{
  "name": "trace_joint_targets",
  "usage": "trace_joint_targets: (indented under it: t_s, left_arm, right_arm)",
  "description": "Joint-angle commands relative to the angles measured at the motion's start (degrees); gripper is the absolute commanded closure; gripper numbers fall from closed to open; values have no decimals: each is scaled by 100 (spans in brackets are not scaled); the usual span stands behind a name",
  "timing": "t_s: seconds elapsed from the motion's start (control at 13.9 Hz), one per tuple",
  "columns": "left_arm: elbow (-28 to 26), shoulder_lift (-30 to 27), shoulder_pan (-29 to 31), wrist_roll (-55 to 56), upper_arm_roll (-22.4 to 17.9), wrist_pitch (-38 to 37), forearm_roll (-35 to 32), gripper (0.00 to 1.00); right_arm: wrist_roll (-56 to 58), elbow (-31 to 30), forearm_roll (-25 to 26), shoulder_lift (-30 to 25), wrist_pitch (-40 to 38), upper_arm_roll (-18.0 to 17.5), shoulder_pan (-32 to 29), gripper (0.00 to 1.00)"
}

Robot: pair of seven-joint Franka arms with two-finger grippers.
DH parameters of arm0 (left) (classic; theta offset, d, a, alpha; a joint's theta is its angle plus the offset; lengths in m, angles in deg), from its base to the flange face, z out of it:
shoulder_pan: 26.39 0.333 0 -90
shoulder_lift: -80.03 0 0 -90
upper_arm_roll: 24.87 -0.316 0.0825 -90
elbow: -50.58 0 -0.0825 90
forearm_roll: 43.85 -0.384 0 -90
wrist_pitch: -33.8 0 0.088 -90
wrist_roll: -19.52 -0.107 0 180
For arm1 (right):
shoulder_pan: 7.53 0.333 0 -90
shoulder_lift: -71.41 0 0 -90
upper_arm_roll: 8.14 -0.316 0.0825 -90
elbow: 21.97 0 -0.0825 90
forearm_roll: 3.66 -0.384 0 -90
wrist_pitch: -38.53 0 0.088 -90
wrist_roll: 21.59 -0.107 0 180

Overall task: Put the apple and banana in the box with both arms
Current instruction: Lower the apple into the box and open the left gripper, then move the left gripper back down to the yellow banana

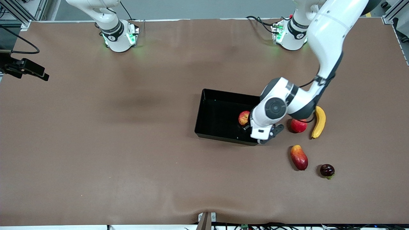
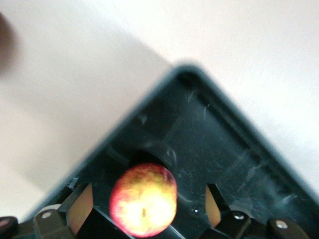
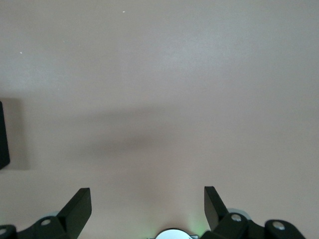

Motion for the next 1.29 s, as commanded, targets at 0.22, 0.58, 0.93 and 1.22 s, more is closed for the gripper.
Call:
trace_joint_targets:
  t_s: [0.22,0.58,0.93,1.22]
  left_arm:
    - [257,-662,1115,-2180,27,-1321,-86,0]
    - [-173,-461,2354,-3860,18,-1120,-584,0]
    - [-1218,-355,3182,-4942,10,233,-780,0]
    - [-1851,-337,3516,-5461,10,848,-789,0]
  right_arm:
    - [316,107,29,52,-58,-123,-26,0]
    - [324,116,29,52,-50,-123,88,0]
    - [324,116,29,61,-50,-114,115,0]
    - [324,116,29,61,-58,-114,124,0]
